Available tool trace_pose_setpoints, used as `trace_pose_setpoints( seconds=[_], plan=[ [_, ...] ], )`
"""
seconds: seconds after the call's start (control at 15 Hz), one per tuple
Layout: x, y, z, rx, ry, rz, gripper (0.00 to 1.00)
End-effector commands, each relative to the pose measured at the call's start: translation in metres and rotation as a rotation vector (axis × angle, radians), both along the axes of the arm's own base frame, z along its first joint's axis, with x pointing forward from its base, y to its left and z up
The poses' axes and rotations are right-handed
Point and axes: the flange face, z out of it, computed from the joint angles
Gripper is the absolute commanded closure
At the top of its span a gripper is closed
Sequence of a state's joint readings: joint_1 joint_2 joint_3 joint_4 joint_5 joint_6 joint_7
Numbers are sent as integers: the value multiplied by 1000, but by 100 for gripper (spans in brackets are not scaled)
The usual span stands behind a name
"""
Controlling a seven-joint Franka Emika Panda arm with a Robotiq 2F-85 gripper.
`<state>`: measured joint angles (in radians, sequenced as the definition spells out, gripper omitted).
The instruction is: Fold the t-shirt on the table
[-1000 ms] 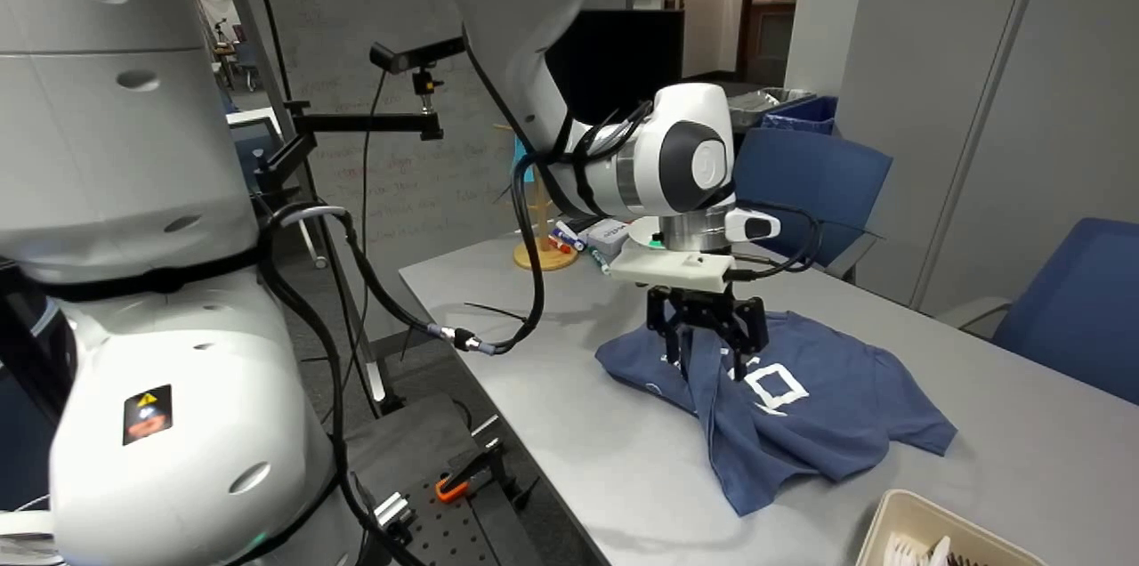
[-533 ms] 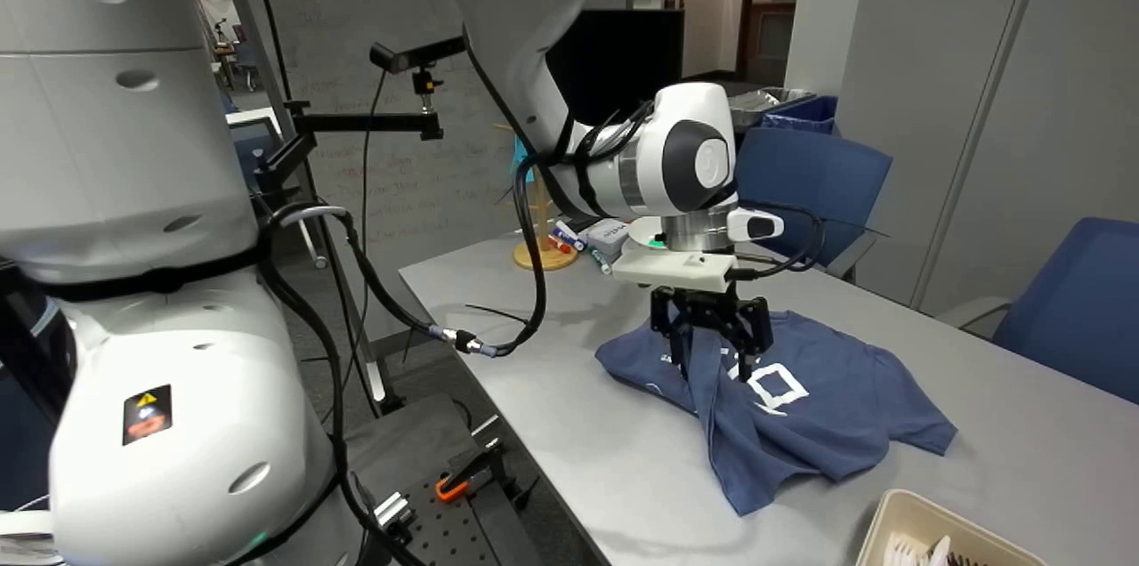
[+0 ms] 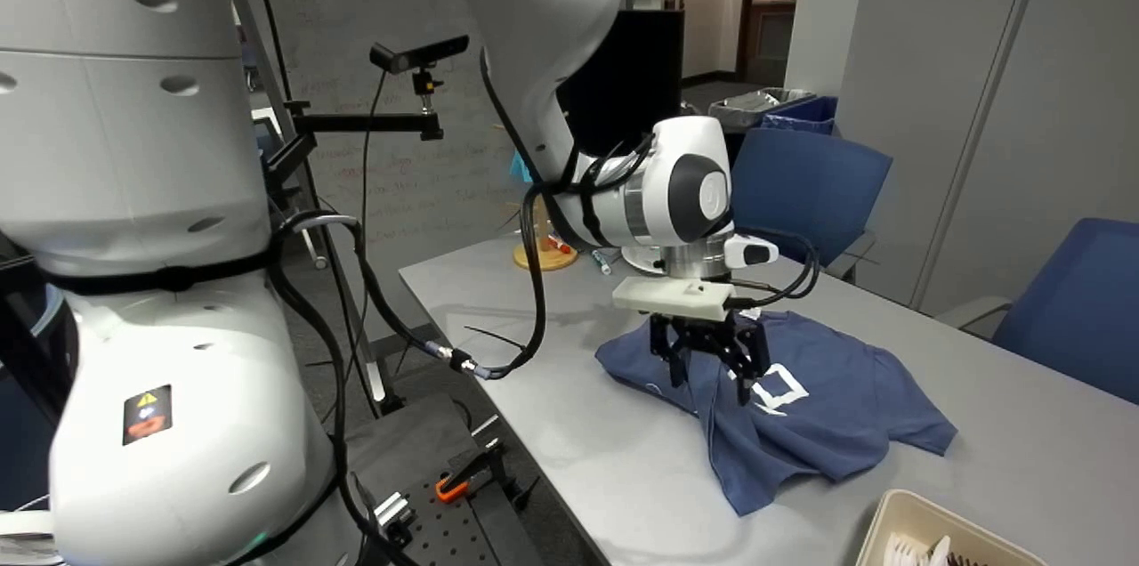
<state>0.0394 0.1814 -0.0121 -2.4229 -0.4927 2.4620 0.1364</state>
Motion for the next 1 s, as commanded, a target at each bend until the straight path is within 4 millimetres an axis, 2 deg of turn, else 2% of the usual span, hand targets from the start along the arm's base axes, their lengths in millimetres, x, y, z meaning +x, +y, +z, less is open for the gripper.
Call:
trace_pose_setpoints(
  seconds=[0.0, 0.2, 0.27, 0.53, 0.93],
  plan=[
    [-8, -10, -36, -1, 31, 14, 0],
    [-12, -17, -54, 2, 63, -1, 0],
    [-13, -18, -58, 7, 70, -2, 5],
    [-16, -19, -69, 35, 88, 0, 13],
    [-13, -17, -74, 59, 59, 14, 11]
  ],
)
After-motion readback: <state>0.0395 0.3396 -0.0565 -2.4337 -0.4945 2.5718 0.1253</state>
